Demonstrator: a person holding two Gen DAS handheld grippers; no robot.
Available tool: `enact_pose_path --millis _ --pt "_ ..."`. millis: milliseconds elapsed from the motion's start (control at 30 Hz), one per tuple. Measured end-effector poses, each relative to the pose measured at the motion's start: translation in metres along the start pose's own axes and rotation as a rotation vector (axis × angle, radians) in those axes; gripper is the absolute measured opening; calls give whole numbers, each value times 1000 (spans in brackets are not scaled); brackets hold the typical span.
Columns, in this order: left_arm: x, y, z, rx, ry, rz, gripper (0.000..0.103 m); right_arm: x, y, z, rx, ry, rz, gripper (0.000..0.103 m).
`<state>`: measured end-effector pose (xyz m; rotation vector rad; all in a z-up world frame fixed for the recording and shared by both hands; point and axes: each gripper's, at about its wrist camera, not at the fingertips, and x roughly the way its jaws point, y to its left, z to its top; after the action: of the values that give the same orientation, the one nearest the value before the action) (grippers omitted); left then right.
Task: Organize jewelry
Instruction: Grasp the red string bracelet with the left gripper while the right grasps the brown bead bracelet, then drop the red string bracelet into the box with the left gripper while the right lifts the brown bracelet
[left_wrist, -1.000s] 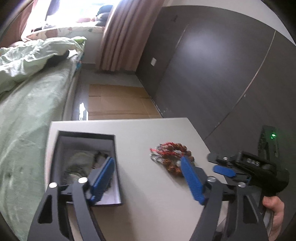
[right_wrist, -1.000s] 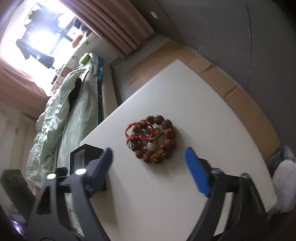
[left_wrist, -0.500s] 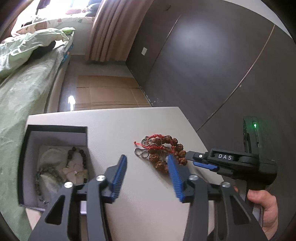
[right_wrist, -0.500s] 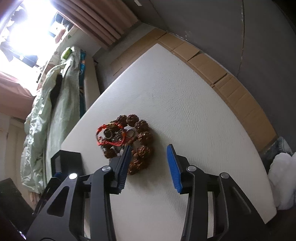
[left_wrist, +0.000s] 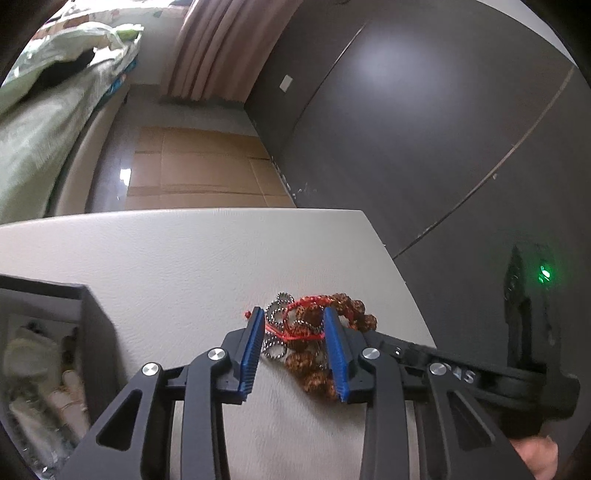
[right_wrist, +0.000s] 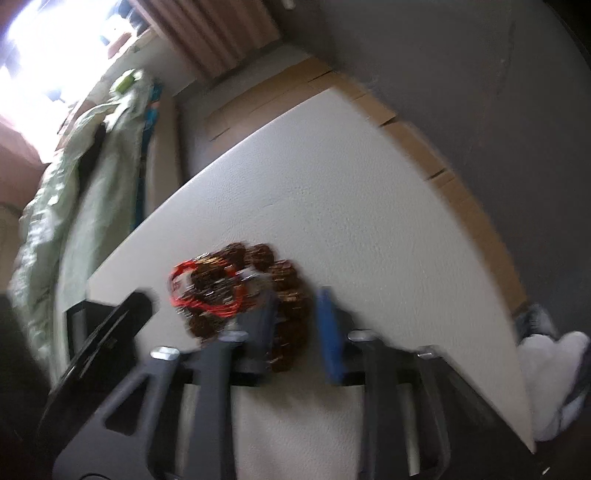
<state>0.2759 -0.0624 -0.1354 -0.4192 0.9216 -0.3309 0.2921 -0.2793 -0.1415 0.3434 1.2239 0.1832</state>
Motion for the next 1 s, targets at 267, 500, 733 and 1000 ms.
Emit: enact_pose_path --millis 267,500,733,1000 --pt "22 0 -1 -13 29 -13 20 -3 -12 1 48 22 60 19" --pt "8 -3 -4 1 -11 -28 0 -15 -15 1 52 12 102 19" --pt "-33 -11 -3 18 -75 -54 0 -38 -5 -2 30 -29 188 19" --pt "-78 -16 -3 18 -135 -71 0 -61 16 -11 -31 -73 273 19"
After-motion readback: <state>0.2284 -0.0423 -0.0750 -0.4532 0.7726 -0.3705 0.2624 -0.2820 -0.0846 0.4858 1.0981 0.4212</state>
